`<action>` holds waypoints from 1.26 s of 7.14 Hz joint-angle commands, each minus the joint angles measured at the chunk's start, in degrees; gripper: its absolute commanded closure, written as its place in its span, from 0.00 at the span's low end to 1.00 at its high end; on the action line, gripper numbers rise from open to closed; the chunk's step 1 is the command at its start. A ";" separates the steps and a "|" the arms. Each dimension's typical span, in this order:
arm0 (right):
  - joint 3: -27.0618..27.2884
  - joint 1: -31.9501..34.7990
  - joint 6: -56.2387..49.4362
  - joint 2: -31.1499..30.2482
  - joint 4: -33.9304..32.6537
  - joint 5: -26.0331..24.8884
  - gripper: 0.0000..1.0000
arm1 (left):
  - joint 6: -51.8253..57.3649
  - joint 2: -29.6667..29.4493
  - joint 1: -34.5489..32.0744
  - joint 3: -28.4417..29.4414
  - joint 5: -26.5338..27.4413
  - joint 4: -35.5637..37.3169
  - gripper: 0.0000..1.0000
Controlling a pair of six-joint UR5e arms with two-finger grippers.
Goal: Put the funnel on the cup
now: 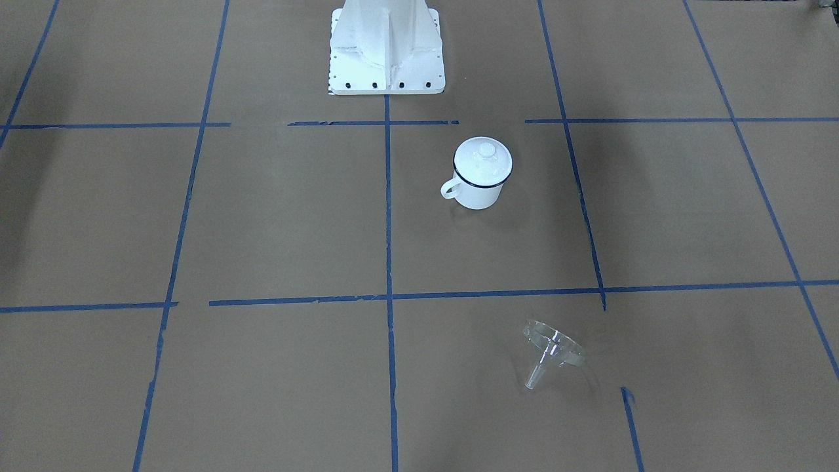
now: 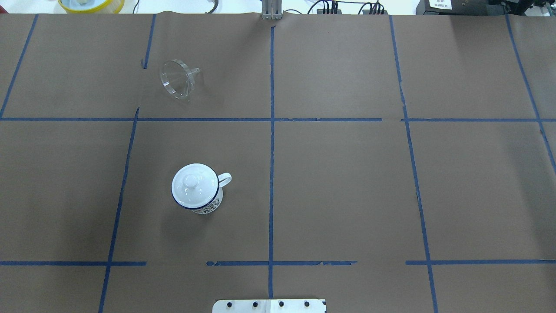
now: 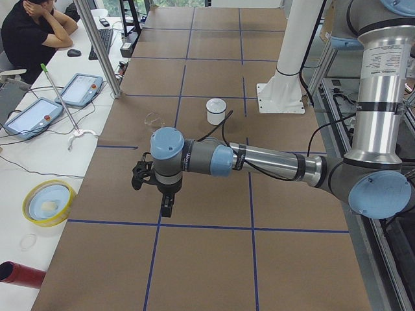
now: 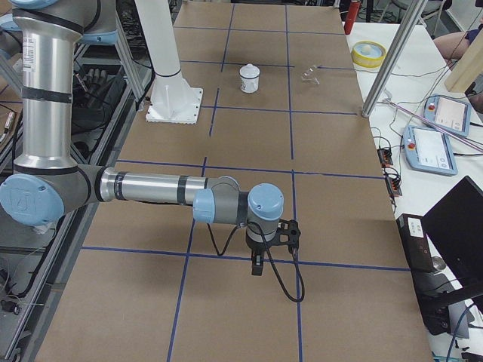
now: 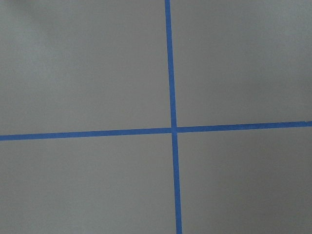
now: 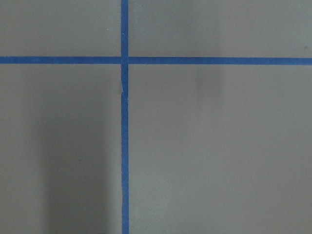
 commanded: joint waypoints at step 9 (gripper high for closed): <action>0.06 0.00 0.00 0.00 0.00 0.00 0.00 | -87.99 -25.41 50.60 -20.26 16.95 11.87 0.03</action>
